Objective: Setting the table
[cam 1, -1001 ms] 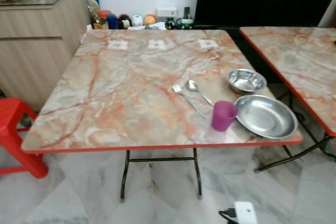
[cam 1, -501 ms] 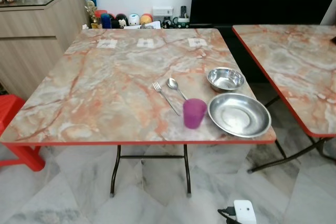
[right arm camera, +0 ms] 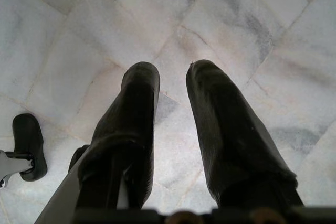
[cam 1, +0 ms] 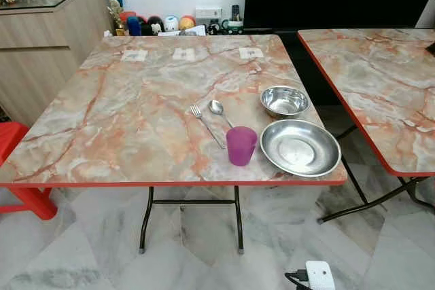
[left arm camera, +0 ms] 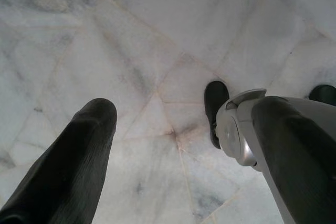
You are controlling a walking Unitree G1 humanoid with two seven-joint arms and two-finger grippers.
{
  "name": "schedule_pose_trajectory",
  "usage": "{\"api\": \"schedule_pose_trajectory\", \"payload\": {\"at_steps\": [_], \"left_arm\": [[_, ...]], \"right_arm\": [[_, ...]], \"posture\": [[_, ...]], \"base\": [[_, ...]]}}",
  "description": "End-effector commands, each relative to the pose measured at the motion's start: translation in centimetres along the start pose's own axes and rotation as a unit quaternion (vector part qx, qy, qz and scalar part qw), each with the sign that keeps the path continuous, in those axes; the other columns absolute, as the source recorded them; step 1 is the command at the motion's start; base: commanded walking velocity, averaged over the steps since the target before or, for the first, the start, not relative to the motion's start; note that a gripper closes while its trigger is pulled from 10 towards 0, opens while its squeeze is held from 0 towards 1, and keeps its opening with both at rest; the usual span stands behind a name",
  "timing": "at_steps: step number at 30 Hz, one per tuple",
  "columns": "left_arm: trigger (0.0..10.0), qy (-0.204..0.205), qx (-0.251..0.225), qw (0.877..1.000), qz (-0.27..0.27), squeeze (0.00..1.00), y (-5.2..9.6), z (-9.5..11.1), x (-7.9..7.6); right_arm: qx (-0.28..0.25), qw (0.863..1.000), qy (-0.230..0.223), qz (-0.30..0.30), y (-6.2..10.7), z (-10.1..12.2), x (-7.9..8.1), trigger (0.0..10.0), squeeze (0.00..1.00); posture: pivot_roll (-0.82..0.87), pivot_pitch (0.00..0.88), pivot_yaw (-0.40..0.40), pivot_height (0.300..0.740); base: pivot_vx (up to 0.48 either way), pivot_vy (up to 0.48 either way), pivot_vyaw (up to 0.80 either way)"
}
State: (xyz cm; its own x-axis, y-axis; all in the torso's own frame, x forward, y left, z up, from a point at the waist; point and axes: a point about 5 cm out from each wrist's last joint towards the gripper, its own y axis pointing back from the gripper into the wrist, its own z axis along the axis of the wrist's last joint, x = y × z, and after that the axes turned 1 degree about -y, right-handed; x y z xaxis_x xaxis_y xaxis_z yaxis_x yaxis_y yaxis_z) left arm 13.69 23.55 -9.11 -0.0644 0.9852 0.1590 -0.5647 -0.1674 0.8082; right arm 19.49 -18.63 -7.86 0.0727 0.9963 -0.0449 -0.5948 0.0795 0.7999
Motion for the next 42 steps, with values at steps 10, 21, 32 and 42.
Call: {"api": "schedule_pose_trajectory", "payload": {"at_steps": [10, 21, 32, 42], "left_arm": [[10.0, 0.071, -0.025, 0.996, -0.054, 0.00, -1.3, 4.7, -2.8], [10.0, 0.067, -0.036, 0.995, -0.059, 0.00, -1.3, 5.1, -2.8], [10.0, 0.063, -0.040, 0.995, -0.064, 0.00, -1.3, 5.2, -2.9], [10.0, 0.065, -0.041, 0.995, -0.061, 0.00, -1.2, 4.9, -2.8]], "right_arm": [[-0.033, 0.995, -0.092, 0.029, -0.4, 2.9, 0.2, 10.0, 0.00], [-0.031, 0.994, -0.096, 0.033, -0.4, 2.9, 0.2, 10.0, 0.00], [-0.105, 0.989, -0.104, 0.024, -0.2, 4.0, 0.0, 10.0, 0.00], [-0.176, 0.981, -0.073, 0.018, 0.3, 5.1, -0.2, 10.0, 0.00]], "posture": [[0.04, 0.056, -0.018, 0.740], [0.04, 0.062, -0.020, 0.740], [0.04, 0.069, -0.020, 0.740], [0.02, 0.078, -0.028, 0.740]], "base": [[0.000, 0.000, 0.00], [0.000, 0.000, 0.00], [0.000, 0.000, 0.00], [0.000, 0.000, 0.00]]}}
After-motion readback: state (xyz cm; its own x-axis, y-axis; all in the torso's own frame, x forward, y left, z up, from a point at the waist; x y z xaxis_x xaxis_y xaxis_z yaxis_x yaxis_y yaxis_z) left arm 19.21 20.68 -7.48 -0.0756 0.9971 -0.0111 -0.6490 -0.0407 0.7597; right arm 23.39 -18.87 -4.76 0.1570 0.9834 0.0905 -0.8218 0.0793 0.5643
